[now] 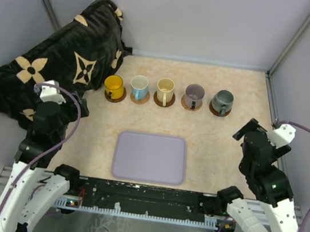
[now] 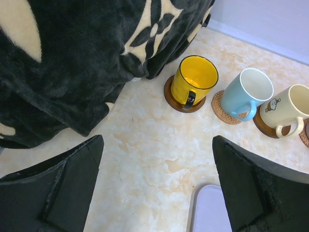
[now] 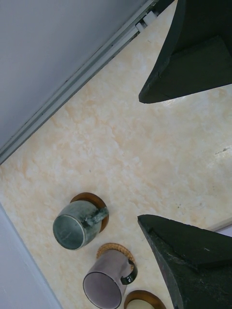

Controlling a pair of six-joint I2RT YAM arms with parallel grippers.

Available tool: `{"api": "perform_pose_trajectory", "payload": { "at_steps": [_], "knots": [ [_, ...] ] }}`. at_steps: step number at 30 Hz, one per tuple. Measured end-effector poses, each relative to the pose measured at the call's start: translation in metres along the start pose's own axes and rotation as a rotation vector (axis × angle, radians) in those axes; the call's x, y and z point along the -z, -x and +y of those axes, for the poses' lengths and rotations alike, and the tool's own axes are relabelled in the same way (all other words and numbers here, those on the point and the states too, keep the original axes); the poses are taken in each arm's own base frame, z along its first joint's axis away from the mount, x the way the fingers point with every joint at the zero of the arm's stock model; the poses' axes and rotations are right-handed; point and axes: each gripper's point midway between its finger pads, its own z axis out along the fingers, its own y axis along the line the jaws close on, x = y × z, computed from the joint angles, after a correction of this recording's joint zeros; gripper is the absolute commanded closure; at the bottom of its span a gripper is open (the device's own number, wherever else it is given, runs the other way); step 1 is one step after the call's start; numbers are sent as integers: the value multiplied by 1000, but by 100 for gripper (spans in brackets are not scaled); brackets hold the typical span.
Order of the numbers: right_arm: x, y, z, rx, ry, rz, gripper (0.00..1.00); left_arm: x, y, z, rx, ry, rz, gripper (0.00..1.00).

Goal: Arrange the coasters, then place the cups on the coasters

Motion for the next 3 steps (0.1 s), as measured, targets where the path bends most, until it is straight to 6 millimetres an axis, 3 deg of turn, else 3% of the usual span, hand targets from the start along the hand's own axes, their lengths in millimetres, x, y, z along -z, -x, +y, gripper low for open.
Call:
{"api": "perform_pose_trajectory", "payload": {
  "at_steps": [3],
  "knots": [
    [0,0,0,1,0,0,1,2,-1,1,2,0,-4,0]
  ]
}}
